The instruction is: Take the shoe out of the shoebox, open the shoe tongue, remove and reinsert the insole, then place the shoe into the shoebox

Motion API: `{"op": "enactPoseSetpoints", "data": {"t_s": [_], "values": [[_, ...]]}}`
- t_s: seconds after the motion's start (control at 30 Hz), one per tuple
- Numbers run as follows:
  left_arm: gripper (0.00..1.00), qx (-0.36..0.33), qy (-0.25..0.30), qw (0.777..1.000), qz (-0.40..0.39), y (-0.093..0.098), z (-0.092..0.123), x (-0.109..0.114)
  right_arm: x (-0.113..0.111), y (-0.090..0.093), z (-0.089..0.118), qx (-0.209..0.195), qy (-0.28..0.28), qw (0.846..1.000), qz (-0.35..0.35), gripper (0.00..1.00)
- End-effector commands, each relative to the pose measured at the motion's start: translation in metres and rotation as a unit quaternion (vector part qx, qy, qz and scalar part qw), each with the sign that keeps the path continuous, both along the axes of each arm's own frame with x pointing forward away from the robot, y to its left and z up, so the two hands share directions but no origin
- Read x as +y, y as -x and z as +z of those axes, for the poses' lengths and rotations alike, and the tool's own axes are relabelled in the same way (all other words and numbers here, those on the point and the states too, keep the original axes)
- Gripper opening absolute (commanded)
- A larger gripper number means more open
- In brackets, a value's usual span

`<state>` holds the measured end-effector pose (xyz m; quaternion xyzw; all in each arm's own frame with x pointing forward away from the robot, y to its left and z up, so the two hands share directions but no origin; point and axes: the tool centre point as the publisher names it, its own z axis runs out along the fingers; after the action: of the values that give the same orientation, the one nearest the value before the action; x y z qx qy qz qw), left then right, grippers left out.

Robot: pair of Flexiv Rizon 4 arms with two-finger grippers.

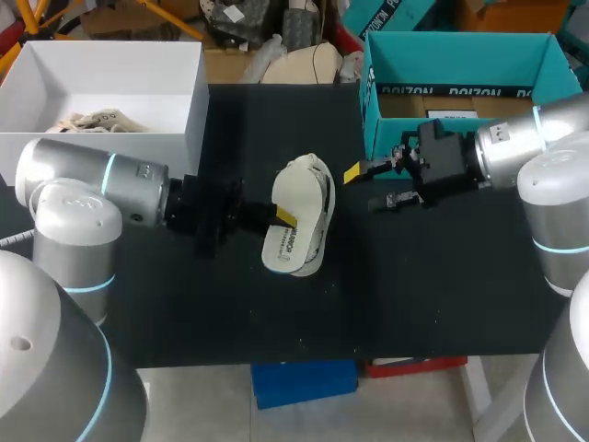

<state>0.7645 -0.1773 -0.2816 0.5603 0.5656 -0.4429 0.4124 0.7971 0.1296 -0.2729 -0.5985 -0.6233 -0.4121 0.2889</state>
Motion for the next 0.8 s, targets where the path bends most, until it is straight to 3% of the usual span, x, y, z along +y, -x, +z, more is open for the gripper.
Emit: {"op": "enactPoseSetpoints", "data": {"t_s": [0.03,0.2,0.37,0.57,0.8], "values": [[0.0,0.0,-0.004,1.0,0.0,0.0,0.001,0.0,0.001,0.0,0.0,0.0,0.001,1.0,-0.001,1.0],[0.0,0.102,0.029,0.994,-0.03,0.016,0.006,0.008,-0.005,0.003,0.002,-0.019,0.037,0.999,0.0,1.0],[0.0,0.19,0.038,0.979,-0.06,0.032,0.011,0.011,-0.015,0.02,0.008,-0.059,0.075,0.995,-0.008,1.0],[0.0,0.231,0.019,0.969,-0.084,0.048,0.015,0.01,-0.026,0.043,0.011,-0.098,0.087,0.991,-0.009,1.0],[0.0,0.244,-0.025,0.965,-0.093,0.066,0.012,0.011,-0.036,0.067,0.018,-0.109,0.107,0.988,-0.014,1.0]]}}
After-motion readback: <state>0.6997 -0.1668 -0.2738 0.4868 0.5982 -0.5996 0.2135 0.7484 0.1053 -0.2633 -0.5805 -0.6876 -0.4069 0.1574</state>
